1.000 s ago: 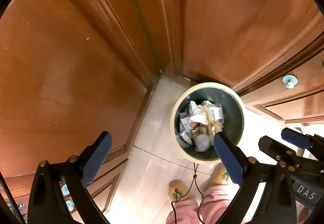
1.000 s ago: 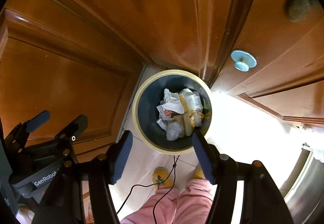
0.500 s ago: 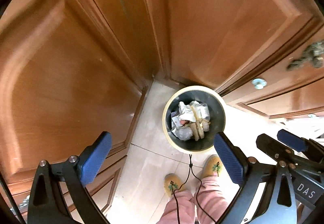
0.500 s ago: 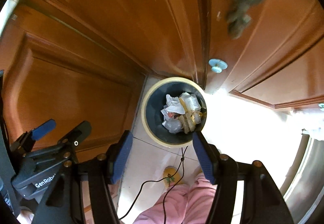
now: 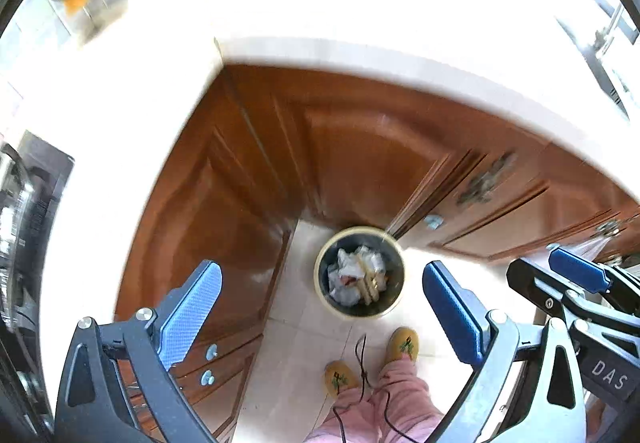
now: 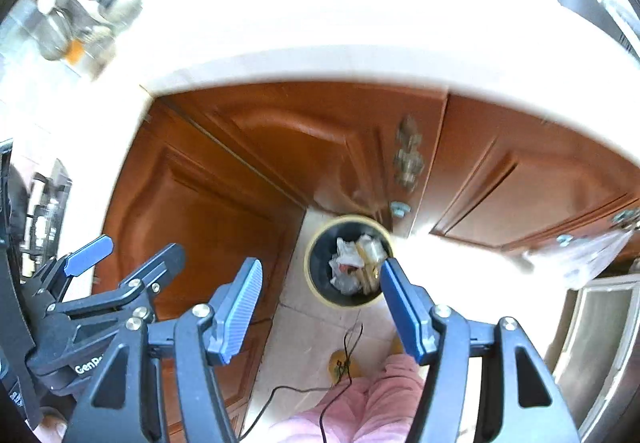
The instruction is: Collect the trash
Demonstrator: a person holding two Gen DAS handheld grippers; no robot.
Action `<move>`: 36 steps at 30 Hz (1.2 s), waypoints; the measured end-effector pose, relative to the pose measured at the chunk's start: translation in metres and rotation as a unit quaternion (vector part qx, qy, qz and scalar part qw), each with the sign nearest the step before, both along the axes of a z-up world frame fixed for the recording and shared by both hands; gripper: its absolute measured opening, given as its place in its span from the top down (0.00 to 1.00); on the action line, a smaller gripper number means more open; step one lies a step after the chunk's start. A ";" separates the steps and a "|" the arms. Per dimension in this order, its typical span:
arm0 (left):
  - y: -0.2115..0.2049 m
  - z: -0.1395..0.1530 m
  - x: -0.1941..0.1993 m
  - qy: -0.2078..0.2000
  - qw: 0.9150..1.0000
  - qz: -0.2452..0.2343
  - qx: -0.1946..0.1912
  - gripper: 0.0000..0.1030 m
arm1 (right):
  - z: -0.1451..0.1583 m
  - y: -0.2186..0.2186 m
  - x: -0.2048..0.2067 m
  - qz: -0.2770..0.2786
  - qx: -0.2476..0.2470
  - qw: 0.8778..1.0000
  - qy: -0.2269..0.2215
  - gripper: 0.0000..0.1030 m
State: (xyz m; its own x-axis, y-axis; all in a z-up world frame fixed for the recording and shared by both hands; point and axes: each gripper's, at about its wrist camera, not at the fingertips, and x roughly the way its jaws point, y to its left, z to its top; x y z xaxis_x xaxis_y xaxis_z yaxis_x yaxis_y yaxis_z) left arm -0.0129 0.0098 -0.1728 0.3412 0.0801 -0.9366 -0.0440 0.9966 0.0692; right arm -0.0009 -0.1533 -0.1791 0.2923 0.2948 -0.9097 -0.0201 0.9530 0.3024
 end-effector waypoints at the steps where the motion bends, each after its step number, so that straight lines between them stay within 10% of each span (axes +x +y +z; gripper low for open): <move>1: -0.002 0.011 -0.001 -0.007 1.000 -0.001 -0.001 0.03 | 0.012 -0.001 -0.002 0.000 0.000 1.000 -0.008 0.39; 19: -0.031 0.170 -0.014 -0.116 0.993 0.016 -0.007 0.03 | 0.180 -0.033 -0.014 -0.014 -0.020 0.992 -0.125 0.27; 36: -0.060 0.215 0.003 -0.164 0.986 0.035 0.015 0.03 | 0.223 -0.062 -0.003 -0.008 -0.031 0.983 -0.183 0.27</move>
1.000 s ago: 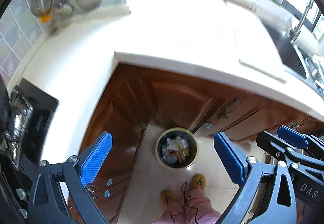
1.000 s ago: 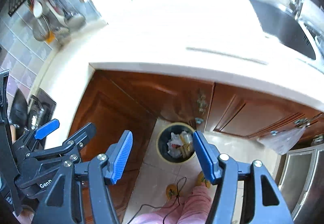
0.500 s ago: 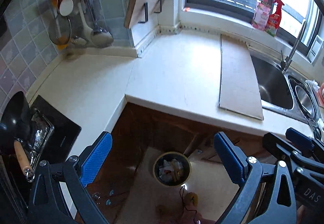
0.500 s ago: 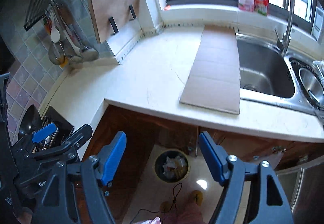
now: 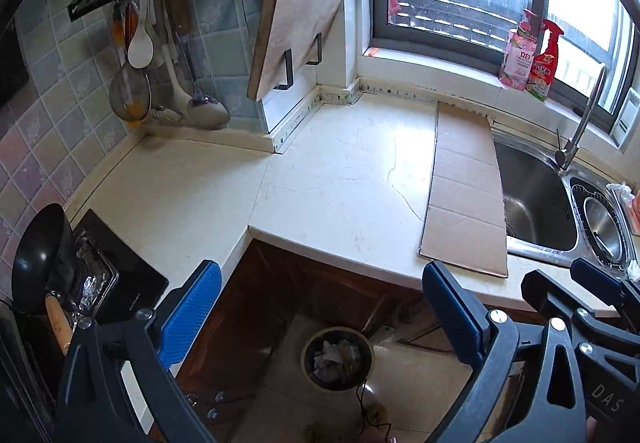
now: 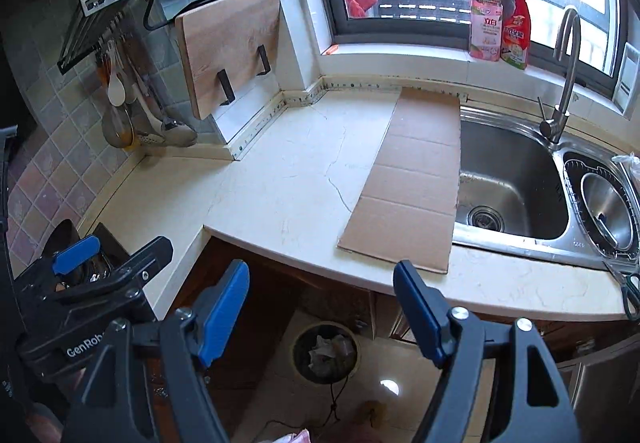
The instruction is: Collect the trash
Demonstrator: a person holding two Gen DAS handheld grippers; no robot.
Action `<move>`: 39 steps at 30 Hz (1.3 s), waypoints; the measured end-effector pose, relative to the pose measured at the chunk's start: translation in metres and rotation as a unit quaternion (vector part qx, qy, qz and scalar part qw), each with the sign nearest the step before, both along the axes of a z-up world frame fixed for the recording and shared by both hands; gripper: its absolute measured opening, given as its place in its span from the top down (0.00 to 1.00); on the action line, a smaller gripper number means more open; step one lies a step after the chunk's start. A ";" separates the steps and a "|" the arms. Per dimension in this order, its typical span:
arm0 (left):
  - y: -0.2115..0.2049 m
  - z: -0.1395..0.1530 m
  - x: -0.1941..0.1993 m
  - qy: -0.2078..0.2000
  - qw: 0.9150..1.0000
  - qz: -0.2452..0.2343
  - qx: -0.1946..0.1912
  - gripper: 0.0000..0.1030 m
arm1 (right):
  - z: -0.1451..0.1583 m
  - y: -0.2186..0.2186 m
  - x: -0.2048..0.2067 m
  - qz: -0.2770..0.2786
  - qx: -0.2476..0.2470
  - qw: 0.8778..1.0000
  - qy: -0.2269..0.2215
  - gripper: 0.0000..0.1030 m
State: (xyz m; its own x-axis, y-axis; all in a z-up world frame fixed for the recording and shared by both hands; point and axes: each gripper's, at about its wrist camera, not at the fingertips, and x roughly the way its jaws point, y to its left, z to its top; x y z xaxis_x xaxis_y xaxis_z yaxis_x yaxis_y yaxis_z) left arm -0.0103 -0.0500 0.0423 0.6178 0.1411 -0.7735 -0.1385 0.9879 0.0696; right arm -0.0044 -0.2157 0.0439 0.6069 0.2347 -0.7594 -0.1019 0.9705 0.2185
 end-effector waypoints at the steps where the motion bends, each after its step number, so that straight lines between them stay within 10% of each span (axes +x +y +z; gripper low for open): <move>1: -0.002 0.000 0.001 -0.001 1.000 -0.001 -0.001 0.03 | 0.001 -0.001 0.000 -0.001 0.000 1.000 -0.003 0.27; 39: -0.026 0.001 0.036 -0.008 0.999 -0.031 0.012 0.03 | 0.002 -0.025 0.024 -0.035 -0.003 0.999 -0.013 0.27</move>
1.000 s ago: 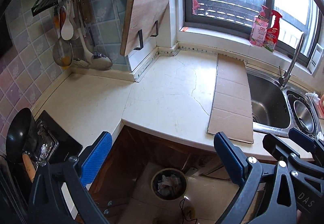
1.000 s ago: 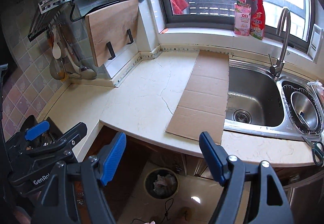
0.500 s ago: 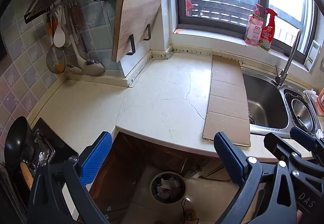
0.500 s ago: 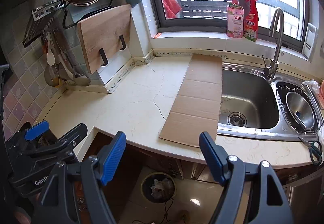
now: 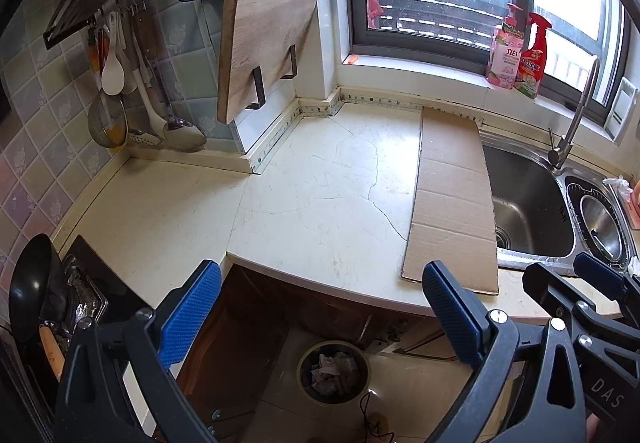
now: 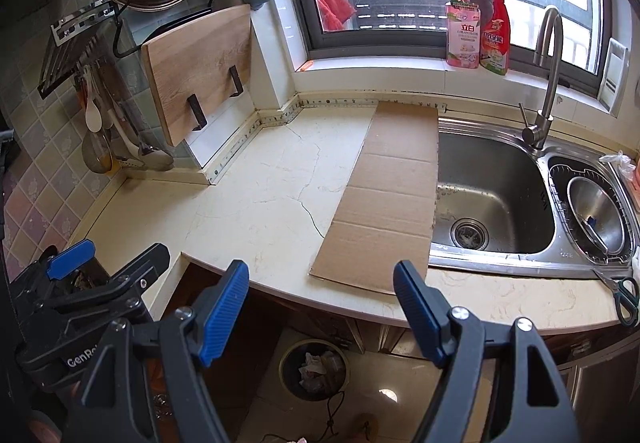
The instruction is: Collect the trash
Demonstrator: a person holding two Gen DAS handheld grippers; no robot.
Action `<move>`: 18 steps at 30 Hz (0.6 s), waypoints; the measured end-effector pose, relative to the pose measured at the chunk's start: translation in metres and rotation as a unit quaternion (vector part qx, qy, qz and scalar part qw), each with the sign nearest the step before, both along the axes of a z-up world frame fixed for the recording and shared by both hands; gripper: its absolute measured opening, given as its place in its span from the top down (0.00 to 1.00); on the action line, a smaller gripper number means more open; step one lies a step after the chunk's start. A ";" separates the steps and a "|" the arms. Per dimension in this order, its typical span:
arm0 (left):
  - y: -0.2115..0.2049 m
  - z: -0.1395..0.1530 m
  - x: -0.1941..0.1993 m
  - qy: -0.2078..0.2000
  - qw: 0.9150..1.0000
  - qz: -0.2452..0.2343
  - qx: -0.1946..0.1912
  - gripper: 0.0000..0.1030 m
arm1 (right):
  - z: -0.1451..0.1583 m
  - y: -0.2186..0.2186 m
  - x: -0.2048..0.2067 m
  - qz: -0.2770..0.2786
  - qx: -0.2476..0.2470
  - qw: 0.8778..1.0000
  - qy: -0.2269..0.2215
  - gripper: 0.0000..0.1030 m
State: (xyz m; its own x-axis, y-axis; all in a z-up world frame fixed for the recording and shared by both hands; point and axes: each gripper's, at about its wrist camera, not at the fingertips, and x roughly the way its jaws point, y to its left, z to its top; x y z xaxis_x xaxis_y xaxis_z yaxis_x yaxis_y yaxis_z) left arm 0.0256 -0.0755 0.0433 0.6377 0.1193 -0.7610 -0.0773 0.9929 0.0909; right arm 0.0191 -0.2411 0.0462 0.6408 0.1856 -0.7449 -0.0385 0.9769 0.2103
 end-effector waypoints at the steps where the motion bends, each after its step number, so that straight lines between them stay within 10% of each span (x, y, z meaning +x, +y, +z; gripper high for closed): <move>1: 0.000 0.000 0.001 0.000 1.000 0.001 0.000 0.03 | 0.000 0.000 0.000 0.001 0.000 1.000 0.000 0.27; 18: 0.002 -0.002 0.006 0.001 1.000 0.012 0.008 0.03 | -0.003 0.003 0.008 0.015 0.005 1.000 0.002 0.27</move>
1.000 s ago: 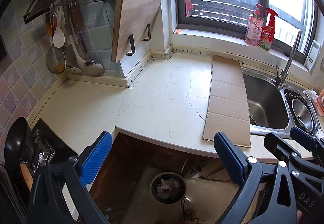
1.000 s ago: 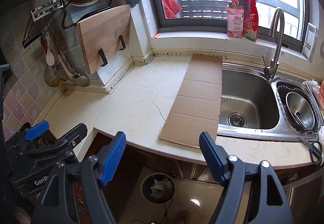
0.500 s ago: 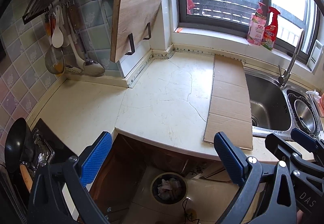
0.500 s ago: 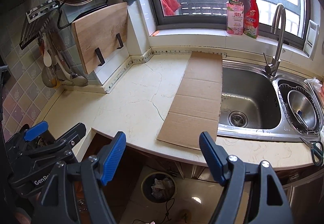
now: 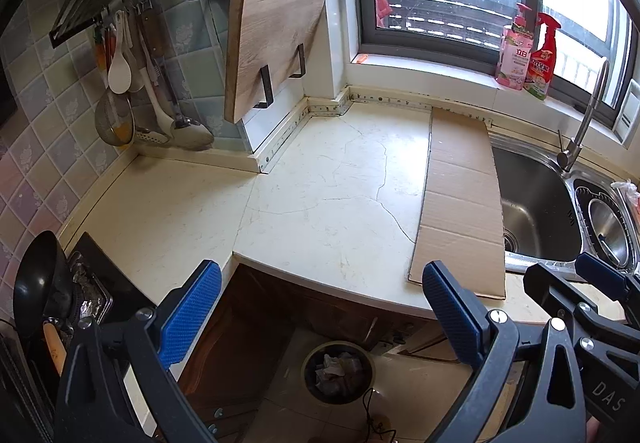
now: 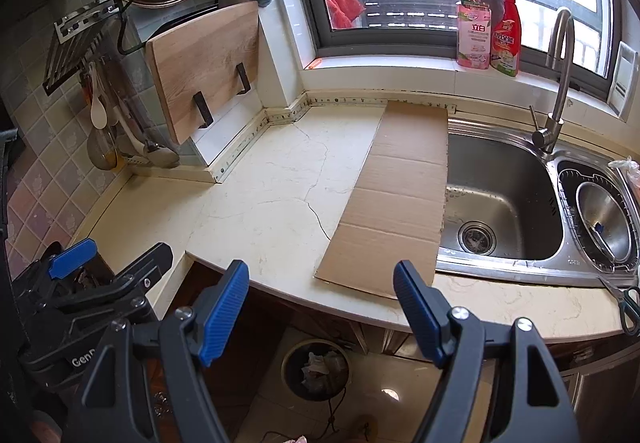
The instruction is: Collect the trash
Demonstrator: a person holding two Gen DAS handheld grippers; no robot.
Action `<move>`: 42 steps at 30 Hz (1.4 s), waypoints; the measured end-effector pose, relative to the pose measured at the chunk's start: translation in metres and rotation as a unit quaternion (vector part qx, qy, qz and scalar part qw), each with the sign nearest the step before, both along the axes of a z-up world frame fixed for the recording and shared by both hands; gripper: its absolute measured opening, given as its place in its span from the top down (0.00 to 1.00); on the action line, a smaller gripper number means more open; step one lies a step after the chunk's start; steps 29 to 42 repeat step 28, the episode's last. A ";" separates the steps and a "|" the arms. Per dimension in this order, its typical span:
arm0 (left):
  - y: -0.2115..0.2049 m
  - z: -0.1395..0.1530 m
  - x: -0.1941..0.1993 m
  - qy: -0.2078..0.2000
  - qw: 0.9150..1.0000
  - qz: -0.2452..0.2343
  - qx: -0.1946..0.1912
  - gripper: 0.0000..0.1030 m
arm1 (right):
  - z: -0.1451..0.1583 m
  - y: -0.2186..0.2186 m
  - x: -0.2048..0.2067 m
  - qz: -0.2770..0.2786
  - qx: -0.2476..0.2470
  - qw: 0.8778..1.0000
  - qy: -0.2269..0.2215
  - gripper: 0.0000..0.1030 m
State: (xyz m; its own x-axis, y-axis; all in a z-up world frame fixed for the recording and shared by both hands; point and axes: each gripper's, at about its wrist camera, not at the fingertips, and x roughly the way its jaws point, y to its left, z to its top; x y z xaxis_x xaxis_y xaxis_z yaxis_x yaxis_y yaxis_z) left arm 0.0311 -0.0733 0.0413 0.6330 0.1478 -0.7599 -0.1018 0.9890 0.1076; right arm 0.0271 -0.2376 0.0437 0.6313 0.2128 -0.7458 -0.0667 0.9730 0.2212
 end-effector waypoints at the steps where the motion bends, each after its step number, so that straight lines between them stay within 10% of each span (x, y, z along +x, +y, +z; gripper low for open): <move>1: 0.000 0.000 0.000 0.000 1.000 0.001 0.000 0.03 | 0.000 0.000 0.000 0.001 0.000 1.000 0.000 0.27; 42: -0.012 -0.006 0.007 0.009 1.000 0.008 0.003 0.03 | -0.007 -0.013 0.011 0.007 0.008 1.000 0.007 0.27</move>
